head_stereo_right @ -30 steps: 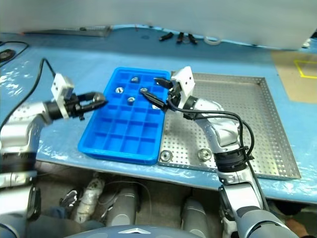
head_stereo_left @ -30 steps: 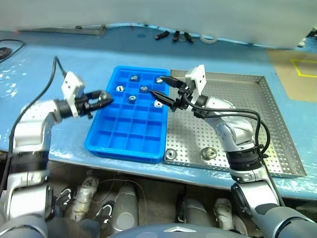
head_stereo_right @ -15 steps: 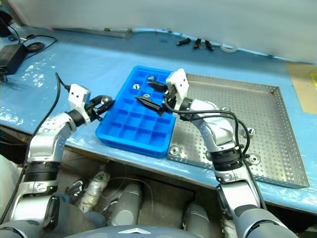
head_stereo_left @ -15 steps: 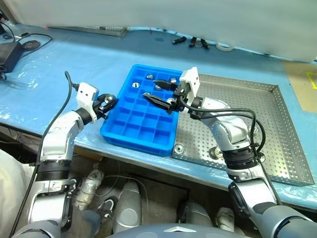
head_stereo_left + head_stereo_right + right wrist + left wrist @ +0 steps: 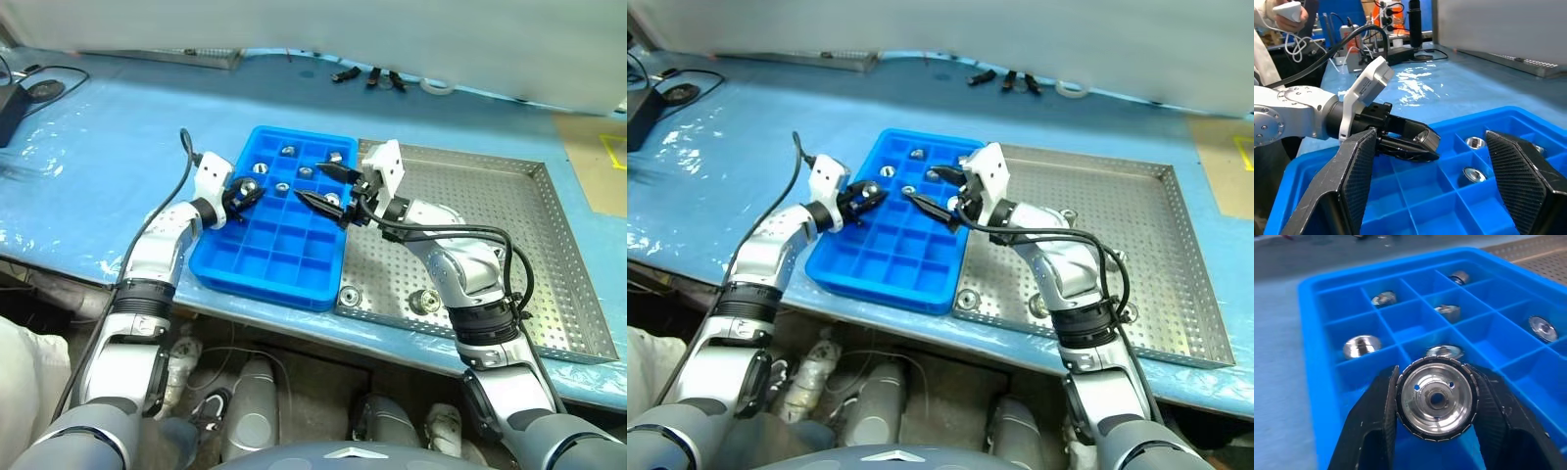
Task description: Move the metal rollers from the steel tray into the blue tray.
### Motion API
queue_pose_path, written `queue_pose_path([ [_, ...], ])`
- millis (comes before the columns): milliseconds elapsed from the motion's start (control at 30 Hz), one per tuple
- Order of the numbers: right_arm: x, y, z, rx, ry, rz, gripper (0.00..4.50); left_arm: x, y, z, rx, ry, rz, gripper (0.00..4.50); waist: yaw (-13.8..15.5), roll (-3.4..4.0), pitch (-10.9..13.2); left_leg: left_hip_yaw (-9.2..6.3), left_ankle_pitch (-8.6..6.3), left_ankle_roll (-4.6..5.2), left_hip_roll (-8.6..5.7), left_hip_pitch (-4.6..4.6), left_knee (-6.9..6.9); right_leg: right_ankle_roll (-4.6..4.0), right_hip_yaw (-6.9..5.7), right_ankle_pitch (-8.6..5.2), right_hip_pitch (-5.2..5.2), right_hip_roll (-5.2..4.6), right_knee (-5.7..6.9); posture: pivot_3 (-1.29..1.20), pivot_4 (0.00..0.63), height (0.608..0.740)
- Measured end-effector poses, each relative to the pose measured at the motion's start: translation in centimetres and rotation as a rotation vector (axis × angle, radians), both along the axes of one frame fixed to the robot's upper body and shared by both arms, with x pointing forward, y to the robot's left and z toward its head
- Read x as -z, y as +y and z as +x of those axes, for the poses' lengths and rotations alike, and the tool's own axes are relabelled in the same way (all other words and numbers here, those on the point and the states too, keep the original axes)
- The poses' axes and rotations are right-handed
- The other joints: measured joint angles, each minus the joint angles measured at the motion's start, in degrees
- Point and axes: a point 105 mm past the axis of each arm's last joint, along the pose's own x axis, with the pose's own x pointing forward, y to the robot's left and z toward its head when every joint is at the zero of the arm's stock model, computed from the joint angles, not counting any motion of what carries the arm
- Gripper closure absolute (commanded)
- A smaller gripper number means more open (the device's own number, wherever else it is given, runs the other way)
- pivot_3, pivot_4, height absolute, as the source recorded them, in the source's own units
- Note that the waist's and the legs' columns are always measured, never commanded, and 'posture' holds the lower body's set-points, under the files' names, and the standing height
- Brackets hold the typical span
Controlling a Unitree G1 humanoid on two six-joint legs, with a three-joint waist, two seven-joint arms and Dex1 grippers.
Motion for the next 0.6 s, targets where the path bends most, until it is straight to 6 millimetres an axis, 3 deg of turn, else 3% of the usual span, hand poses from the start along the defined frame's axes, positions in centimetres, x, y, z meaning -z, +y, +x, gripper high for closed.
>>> queue_pose_path([
  [200, 0.0, -0.7, 0.2, 0.040, 0.001, 0.010, 0.76, 0.6, 1.1, -0.4, -0.002, 0.023, 0.013, 2.79, -1.70, 0.00, 0.00, 0.02, 0.01, -0.01, 0.01, 0.08, 0.00, -0.04, 0.01, -0.02, 0.01, 0.03, 0.03, 0.21, 0.150, 0.740],
  [433, 0.0, -0.8, 0.2, 0.048, 0.001, 0.011, 0.76, -0.1, 3.3, -1.0, -0.044, 0.016, -0.030, 2.79, -2.96, 0.00, 0.00, 0.04, 0.01, -0.01, 0.02, 0.11, 0.00, -0.23, 0.00, -0.13, 0.02, 0.05, 0.03, 0.21, 0.150, 0.740],
  [600, -0.1, -0.7, 0.2, 0.050, -0.007, 0.012, 0.76, 0.0, 3.8, -1.5, -0.049, 0.019, -0.034, 2.79, -3.00, 0.00, 0.00, 0.04, 0.01, -0.01, 0.02, 0.12, 0.01, -0.24, 0.01, -0.13, 0.05, 0.04, 0.04, 0.21, 0.150, 0.740],
])
